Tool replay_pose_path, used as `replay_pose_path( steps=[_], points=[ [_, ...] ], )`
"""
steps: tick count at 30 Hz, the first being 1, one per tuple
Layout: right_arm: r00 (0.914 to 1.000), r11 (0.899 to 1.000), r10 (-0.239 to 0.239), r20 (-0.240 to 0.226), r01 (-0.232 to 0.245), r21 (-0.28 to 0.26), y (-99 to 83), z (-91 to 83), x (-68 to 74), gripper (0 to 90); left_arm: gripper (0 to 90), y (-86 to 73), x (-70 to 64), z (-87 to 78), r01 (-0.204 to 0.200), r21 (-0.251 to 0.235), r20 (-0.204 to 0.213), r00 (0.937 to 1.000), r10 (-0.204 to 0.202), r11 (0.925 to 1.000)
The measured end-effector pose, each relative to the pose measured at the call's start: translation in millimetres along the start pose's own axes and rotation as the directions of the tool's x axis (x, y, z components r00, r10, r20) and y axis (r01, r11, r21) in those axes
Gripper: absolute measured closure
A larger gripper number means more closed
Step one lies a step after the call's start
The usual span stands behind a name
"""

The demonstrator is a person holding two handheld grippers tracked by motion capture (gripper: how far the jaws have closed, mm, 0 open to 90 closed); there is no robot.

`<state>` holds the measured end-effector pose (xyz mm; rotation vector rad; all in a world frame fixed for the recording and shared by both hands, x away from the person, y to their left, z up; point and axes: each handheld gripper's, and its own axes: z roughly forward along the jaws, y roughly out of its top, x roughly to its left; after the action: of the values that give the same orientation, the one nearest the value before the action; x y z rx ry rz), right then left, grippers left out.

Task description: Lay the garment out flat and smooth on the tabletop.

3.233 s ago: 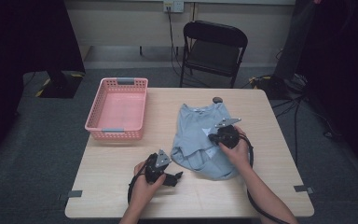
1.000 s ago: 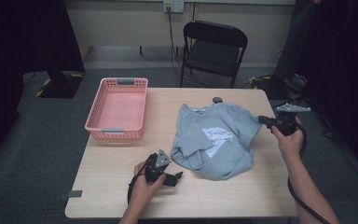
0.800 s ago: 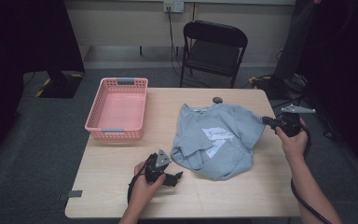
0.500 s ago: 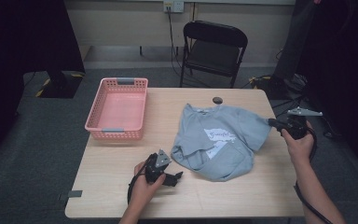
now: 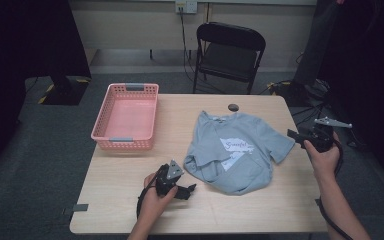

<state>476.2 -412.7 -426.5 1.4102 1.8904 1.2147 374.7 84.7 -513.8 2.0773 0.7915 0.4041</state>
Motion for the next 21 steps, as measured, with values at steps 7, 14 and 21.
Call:
replay_pose_path(
  steps=[7, 14, 21],
  points=[
    [0.9988, 1.000, -0.028, -0.040, 0.028, 0.005, -3.2, -7.5, 14.2, 22.8, 10.4, 0.0, 0.0, 0.1, -0.001, 0.000, 0.001, 1.0000, 0.001, 1.0000],
    [0.9947, 0.997, -0.075, -0.071, 0.076, 0.018, -10.7, -13.3, 31.1, 15.4, 10.4, 0.0, 0.0, 0.1, 0.000, 0.000, 0.001, 1.0000, 0.000, 1.0000],
    [0.9893, 0.995, -0.100, -0.107, 0.103, 0.019, -24.4, -20.7, 45.1, 12.7, 10.4, 0.0, 0.0, 0.1, 0.000, 0.000, 0.000, 1.0000, 0.000, 1.0000]
  ],
)
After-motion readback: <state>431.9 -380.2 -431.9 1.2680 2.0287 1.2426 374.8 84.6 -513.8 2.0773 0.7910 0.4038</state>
